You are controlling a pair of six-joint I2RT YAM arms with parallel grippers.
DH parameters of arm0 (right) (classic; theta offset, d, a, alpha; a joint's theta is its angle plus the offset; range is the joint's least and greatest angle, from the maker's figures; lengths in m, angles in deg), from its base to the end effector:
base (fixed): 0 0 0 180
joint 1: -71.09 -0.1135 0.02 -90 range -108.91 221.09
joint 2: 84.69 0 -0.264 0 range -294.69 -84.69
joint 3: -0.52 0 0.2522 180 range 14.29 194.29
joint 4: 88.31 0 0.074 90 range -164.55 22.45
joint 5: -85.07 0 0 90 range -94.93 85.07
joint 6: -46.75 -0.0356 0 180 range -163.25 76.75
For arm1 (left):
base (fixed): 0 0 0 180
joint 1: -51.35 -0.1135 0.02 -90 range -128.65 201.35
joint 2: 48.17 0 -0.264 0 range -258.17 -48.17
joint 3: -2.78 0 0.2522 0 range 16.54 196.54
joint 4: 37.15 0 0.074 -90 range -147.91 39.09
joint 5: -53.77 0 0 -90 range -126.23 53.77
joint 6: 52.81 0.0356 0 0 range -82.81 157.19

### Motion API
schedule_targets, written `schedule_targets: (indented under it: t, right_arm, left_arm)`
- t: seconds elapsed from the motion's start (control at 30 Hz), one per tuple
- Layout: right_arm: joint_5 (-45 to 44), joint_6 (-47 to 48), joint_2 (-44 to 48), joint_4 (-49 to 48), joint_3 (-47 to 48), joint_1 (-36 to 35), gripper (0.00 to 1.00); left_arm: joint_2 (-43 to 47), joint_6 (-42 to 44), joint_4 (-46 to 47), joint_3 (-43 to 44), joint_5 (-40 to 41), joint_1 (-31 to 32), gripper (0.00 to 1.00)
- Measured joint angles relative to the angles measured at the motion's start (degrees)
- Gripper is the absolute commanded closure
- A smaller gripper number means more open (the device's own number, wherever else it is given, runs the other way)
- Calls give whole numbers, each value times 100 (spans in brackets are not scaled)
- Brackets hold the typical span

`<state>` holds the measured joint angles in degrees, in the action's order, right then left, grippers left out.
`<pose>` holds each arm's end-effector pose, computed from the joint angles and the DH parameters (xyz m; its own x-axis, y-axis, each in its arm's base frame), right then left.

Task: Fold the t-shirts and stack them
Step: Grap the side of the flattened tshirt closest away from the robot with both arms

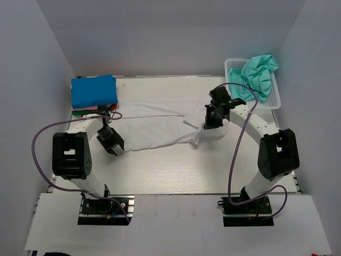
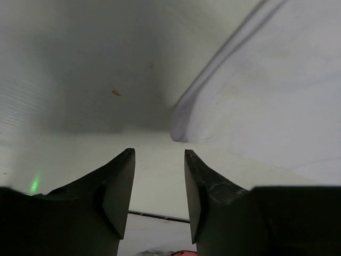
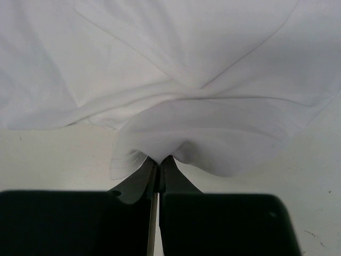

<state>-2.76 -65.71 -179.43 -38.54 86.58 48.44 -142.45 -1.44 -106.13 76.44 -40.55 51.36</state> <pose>0.3211 0.1354 0.2452 -0.8808 0.0461 -0.4712 -0.0721 0.9706 0.2297 0.2765 -0.0027 0.1785 -0.7816 -0.6224 0.0416 -0.6237 0.7791 -0.0632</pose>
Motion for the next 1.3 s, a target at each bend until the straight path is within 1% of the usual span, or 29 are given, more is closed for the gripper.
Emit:
schedule_targets:
  t: [0.17, 0.37, 0.47, 0.57, 0.6, 0.67, 0.7, 0.73, 0.77, 0.83, 1.1, 1.3]
  right_arm:
    - [116, 68, 109, -7, -94, 2, 100]
    - [199, 92, 269, -55, -173, 2, 100]
    - [227, 107, 321, -76, -236, 2, 100]
    - [254, 111, 332, -114, -306, 2, 100]
    - [256, 114, 332, -131, -330, 2, 100]
    - [267, 114, 332, -153, -365, 2, 100]
    - [275, 111, 332, -155, -385, 2, 100]
    - [275, 111, 334, -153, -387, 2, 100]
    - [275, 111, 332, -164, -385, 2, 100]
    - [278, 111, 332, -179, -387, 2, 100]
    - [225, 129, 332, -205, -385, 2, 100]
    - [79, 153, 330, -201, -203, 11, 100]
  left_arm:
    - [15, -116, 350, -387, -28, 7, 47]
    - [15, -216, 789, -404, -42, 11, 47]
    - [17, -256, 907, -407, -46, 11, 44]
    - [39, -278, 990, -420, -55, 11, 45]
    - [39, -282, 1012, -420, -59, 11, 47]
    - [39, -289, 1054, -444, -72, 11, 57]
    - [39, -293, 1084, -474, -103, 11, 64]
    - [39, -317, 1115, -516, -127, 11, 78]
    - [37, -332, 1152, -570, -151, 11, 83]
    - [11, -289, 1176, -669, -223, 11, 100]
    - [44, -323, 1235, -656, -258, 11, 100]
    - [286, -278, 1316, -278, -216, 11, 100]
